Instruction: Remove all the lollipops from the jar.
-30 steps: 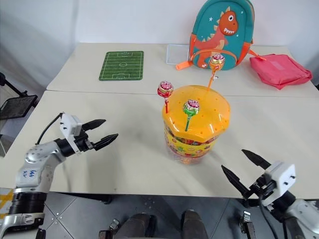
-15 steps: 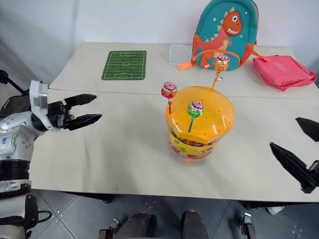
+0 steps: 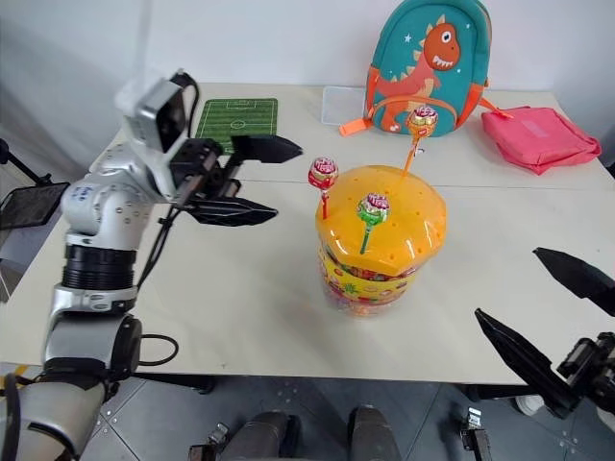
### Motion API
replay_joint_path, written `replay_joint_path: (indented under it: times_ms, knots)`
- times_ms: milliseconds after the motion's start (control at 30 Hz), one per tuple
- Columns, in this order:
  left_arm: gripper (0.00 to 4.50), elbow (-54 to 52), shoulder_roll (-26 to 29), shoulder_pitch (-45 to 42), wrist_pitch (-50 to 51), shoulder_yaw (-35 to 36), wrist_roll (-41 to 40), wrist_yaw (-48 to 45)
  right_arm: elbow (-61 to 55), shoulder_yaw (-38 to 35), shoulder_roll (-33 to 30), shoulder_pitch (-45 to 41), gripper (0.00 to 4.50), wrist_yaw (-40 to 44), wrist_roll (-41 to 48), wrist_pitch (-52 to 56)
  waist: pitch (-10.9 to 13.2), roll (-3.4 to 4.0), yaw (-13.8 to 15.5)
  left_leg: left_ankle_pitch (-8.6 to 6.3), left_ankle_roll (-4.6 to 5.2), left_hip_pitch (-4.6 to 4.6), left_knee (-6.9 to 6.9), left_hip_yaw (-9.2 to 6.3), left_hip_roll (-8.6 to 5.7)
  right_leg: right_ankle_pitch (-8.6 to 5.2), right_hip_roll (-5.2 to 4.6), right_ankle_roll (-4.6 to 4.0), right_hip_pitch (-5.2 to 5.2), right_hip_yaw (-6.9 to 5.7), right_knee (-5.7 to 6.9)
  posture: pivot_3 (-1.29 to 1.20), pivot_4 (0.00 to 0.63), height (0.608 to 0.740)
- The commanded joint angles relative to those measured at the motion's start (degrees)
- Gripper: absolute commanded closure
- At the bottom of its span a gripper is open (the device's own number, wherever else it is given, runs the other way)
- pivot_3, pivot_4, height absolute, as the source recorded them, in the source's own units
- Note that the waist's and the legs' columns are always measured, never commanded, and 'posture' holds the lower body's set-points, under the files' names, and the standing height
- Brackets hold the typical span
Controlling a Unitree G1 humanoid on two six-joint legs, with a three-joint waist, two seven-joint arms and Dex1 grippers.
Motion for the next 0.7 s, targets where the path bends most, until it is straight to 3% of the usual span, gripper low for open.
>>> replay_joint_path:
  times_ms: [33, 467, 567, 700]
  knots:
    - [0.57, 0.9, -1.9, -2.0, -2.4, -0.9, 2.1, 0.8, -1.5, 0.5, 0.2, -0.8, 0.0, -2.4, 0.5, -1.6, 0.0, 0.0, 0.0, 0.0, 0.0, 0.0, 0.0, -0.01, 0.01, 0.0, 0.0, 0.0, 0.0, 0.0, 0.0, 0.0, 0.15, 0.74]
    - [4.39, 4.9, -6.5, -4.6, -5.9, -4.2, 6.7, -0.5, -4.4, 1.3, 2.2, 1.0, 0.0, -6.4, 0.7, -4.0, 0.0, -0.02, 0.2, 0.0, 0.0, -0.03, 0.0, -0.03, -0.01, 0.0, 0.0, 0.0, 0.01, -0.02, -0.02, 0.0, 0.15, 0.74]
    - [4.45, 6.2, -7.2, -5.6, -4.7, -2.6, 5.4, 0.2, -4.7, 1.4, 2.3, 1.5, 0.0, -7.0, 1.3, -4.5, 0.0, -0.02, 0.2, 0.0, 0.0, -0.03, 0.0, -0.04, -0.01, 0.0, 0.0, 0.0, 0.01, -0.02, -0.02, 0.0, 0.15, 0.74]
    - [4.45, 9.8, -8.7, -11.0, 8.1, 8.8, -7.8, 7.0, -4.5, 1.9, 2.4, 1.7, 0.0, -7.1, 2.1, -4.7, 0.0, -0.07, 0.2, 0.0, 0.01, -0.08, 0.05, -0.08, 0.0, 0.0, 0.0, 0.0, 0.01, -0.03, -0.01, 0.0, 0.15, 0.74]
